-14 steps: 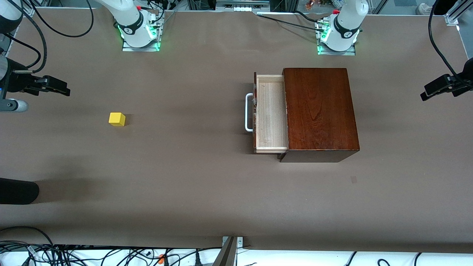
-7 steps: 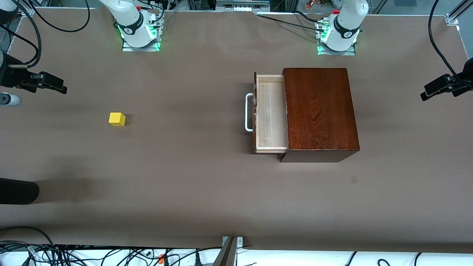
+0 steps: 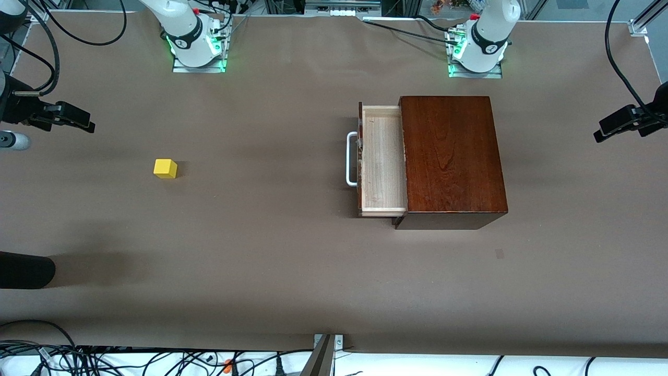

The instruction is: Open drawer, take yellow block, close drawer

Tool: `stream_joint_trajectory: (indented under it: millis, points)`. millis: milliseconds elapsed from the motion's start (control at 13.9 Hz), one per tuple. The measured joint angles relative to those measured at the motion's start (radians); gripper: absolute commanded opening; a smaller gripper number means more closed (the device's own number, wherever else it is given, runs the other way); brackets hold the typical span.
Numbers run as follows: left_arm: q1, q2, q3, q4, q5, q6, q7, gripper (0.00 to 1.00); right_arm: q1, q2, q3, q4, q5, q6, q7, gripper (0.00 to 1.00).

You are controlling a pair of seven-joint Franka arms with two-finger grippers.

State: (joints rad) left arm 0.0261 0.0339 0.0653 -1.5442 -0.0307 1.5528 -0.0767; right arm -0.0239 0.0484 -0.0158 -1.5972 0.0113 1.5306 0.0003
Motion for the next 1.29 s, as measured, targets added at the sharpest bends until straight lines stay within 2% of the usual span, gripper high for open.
stream_joint_trajectory:
  millis: [1293]
  points:
    - [0.0, 0.0, 0.0, 0.0, 0.0, 0.0, 0.001, 1.0, -0.006, -0.001, -0.008, 0.014, 0.0, 0.035, 0.002, 1.0]
